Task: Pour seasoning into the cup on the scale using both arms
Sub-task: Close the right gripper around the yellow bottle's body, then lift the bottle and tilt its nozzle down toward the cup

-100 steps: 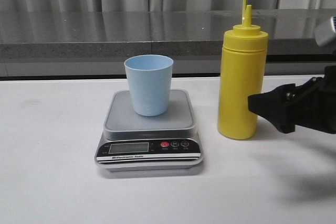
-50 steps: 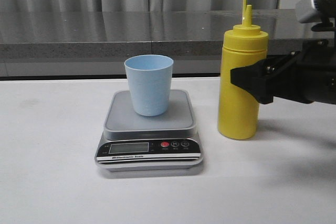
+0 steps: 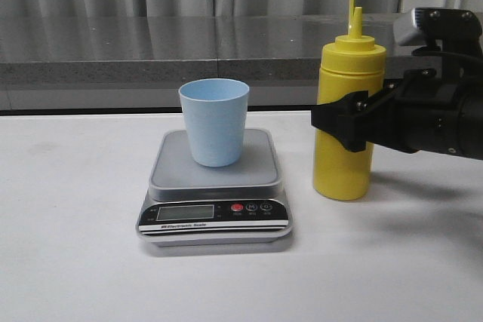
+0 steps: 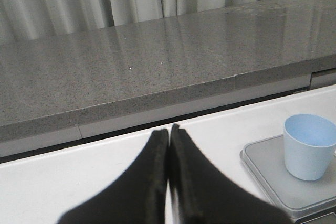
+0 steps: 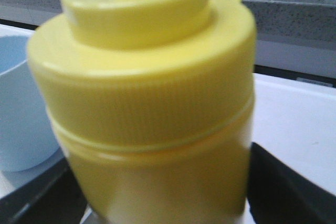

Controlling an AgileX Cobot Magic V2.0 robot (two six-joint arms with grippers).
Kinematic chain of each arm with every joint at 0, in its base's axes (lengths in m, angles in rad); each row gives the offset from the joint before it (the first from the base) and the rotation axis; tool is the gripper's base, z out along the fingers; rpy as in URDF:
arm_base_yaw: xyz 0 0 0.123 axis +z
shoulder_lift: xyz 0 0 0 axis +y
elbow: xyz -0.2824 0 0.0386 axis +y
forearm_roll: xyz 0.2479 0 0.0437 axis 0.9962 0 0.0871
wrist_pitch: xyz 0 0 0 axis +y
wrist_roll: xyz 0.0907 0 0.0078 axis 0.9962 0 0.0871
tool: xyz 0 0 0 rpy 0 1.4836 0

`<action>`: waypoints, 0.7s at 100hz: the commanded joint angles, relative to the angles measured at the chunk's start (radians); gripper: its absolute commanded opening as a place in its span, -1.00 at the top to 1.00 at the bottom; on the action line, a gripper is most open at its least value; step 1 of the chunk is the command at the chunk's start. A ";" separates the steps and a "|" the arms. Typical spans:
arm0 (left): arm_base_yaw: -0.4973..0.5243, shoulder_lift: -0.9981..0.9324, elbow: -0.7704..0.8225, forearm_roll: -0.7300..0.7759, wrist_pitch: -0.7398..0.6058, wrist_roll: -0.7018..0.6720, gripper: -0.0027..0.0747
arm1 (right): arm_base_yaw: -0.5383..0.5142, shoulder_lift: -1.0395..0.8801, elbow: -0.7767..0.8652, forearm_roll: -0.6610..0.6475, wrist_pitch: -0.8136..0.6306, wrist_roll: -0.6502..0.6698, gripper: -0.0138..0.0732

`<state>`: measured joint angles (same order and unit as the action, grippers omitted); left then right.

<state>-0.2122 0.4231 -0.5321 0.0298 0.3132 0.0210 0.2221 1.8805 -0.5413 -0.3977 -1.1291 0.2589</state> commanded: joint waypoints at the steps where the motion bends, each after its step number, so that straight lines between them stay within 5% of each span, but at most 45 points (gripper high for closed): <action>1: 0.003 0.007 -0.029 0.000 -0.081 -0.011 0.98 | 0.009 -0.026 -0.027 -0.008 -0.075 0.003 -0.63; 9: 0.003 0.007 -0.029 0.000 -0.081 -0.011 0.98 | 0.014 -0.020 -0.029 -0.008 -0.075 0.003 -0.47; 36: 0.003 0.007 -0.029 0.000 -0.081 -0.011 0.98 | 0.014 -0.020 -0.029 -0.026 -0.075 0.003 0.52; 70: 0.003 0.007 -0.029 0.000 -0.081 -0.011 0.98 | 0.014 -0.236 -0.077 -0.105 0.232 -0.059 0.56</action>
<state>-0.2122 0.4231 -0.5321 0.0298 0.3132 0.0210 0.2363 1.7569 -0.5674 -0.4895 -0.9294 0.2256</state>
